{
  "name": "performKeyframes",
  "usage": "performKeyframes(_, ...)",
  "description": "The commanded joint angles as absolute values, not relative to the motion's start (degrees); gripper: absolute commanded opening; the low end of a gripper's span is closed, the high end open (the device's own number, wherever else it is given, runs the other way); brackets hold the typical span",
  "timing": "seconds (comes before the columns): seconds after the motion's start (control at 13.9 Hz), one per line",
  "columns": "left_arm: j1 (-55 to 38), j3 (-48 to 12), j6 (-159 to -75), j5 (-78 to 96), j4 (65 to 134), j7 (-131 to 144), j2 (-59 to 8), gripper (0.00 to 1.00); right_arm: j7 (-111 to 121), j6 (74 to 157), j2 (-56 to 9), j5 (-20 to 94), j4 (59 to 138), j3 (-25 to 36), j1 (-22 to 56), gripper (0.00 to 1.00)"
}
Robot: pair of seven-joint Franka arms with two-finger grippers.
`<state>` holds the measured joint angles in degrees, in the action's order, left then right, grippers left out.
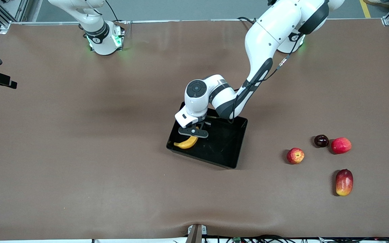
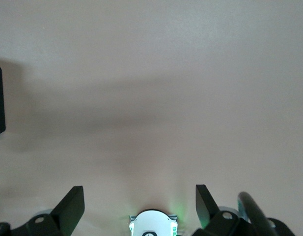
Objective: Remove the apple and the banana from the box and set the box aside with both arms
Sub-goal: 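Move the left gripper back into the tray and lower onto the banana, then close the left gripper on the banana and lift it from the tray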
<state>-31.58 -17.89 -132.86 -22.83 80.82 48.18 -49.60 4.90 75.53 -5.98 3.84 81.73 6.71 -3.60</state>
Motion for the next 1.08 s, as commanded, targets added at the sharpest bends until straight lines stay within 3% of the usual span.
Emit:
performKeyframes(0.0,-31.73,-17.05,-130.00,-24.17,80.24,47.90,-47.29,0.00,4.04,75.23,-5.71,3.43,81.65,5.89,-3.96,1.00)
performKeyframes(0.29,-30.77,-16.35,-128.15,-24.17,80.24,47.55,-42.90,0.00,1.94,74.62,-5.63,4.13,81.65,5.63,-3.69,1.00)
performKeyframes(0.65,-24.37,-16.43,-122.09,-23.38,80.24,42.74,-34.65,0.00,-8.59,71.19,-5.54,5.71,81.83,5.62,5.78,1.00)
performKeyframes(1.01,-11.45,-16.44,-113.74,-17.76,80.51,17.37,-30.24,0.00,-25.20,83.47,-10.53,9.58,84.28,5.62,18.69,1.00)
